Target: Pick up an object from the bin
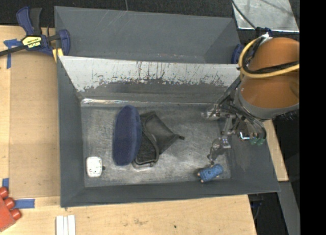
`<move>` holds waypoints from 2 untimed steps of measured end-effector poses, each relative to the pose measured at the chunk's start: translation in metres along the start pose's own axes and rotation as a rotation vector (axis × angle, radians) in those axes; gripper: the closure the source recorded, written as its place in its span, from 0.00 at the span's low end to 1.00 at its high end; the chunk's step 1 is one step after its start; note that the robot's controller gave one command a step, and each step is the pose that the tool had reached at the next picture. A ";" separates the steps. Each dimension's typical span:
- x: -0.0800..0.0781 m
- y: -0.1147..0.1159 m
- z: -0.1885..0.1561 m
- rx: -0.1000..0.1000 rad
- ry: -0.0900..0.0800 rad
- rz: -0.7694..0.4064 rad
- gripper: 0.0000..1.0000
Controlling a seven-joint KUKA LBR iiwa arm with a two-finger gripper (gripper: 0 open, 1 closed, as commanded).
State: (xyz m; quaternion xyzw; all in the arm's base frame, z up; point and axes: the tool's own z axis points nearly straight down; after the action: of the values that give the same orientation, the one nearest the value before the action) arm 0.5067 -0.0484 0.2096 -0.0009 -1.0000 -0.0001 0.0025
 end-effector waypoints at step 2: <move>-0.114 0.060 0.124 0.000 -0.010 -0.064 1.00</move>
Offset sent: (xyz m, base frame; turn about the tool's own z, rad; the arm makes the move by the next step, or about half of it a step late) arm 0.1119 0.0596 -0.1255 -0.0631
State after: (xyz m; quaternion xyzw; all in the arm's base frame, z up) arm 0.6197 0.0110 0.0848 0.0313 -0.9995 0.0001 -0.0027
